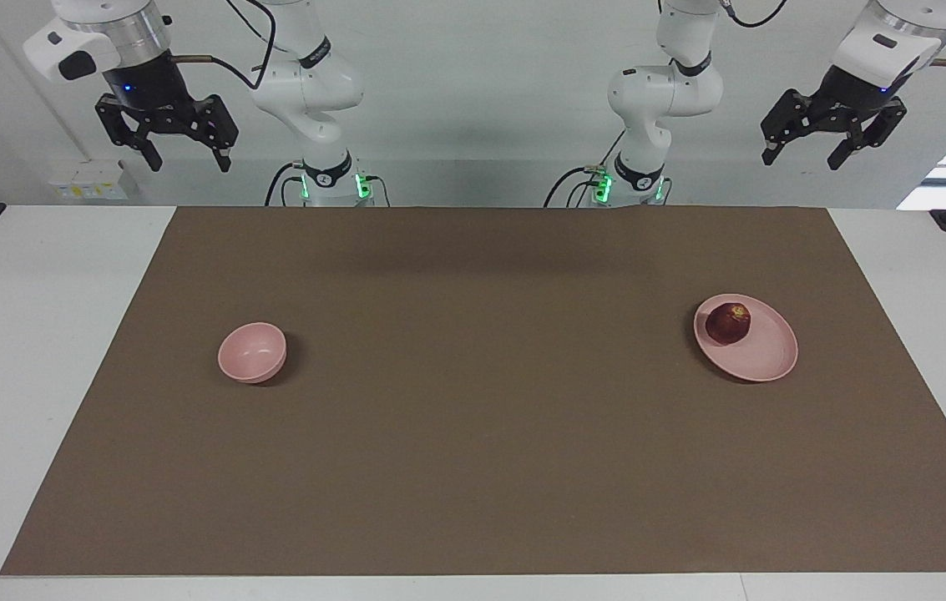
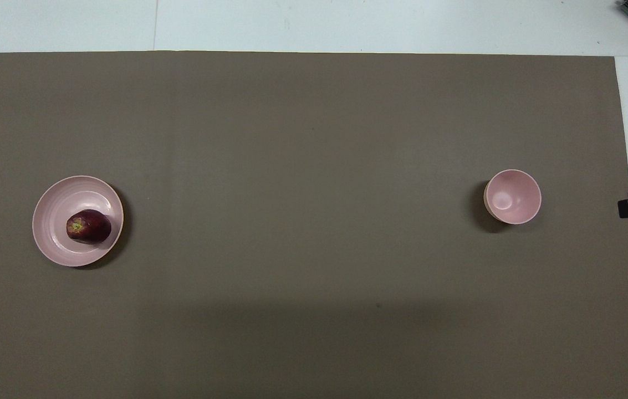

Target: Move apple from plate to bowl

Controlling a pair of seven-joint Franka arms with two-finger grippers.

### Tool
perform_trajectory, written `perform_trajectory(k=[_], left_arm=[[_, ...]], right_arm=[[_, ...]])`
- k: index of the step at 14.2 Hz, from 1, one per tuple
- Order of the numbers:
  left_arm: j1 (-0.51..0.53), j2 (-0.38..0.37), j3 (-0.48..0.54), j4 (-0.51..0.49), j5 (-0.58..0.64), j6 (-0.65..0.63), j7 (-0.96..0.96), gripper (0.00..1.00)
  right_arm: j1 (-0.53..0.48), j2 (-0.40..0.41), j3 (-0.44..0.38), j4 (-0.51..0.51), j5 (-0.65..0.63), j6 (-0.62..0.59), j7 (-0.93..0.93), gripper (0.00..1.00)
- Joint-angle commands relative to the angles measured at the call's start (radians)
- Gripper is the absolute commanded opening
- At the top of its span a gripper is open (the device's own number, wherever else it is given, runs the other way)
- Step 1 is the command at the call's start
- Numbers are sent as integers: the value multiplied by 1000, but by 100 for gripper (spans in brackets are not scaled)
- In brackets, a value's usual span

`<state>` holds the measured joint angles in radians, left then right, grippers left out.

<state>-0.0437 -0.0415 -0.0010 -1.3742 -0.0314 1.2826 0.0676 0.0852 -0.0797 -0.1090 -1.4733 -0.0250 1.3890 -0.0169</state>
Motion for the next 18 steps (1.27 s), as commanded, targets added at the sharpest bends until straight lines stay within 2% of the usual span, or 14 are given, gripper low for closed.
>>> perform_trajectory(k=[1, 5, 8, 13, 18], left_arm=[[4, -24, -5, -29, 5, 15, 0, 100], [7, -32, -4, -42, 4, 17, 3, 100], [8, -61, -4, -97, 2, 52, 5, 100], [7, -80, 0, -173, -2, 156, 5, 100], [8, -81, 9, -325, -2, 312, 9, 100]], right_arm=[[-8, -2, 6, 4, 5, -4, -8, 100], [-8, -3, 6, 4, 5, -5, -8, 100], [-8, -2, 5, 4, 5, -5, -8, 100], [-8, -3, 5, 2, 5, -5, -8, 100], [-8, -3, 5, 2, 5, -5, -8, 100]])
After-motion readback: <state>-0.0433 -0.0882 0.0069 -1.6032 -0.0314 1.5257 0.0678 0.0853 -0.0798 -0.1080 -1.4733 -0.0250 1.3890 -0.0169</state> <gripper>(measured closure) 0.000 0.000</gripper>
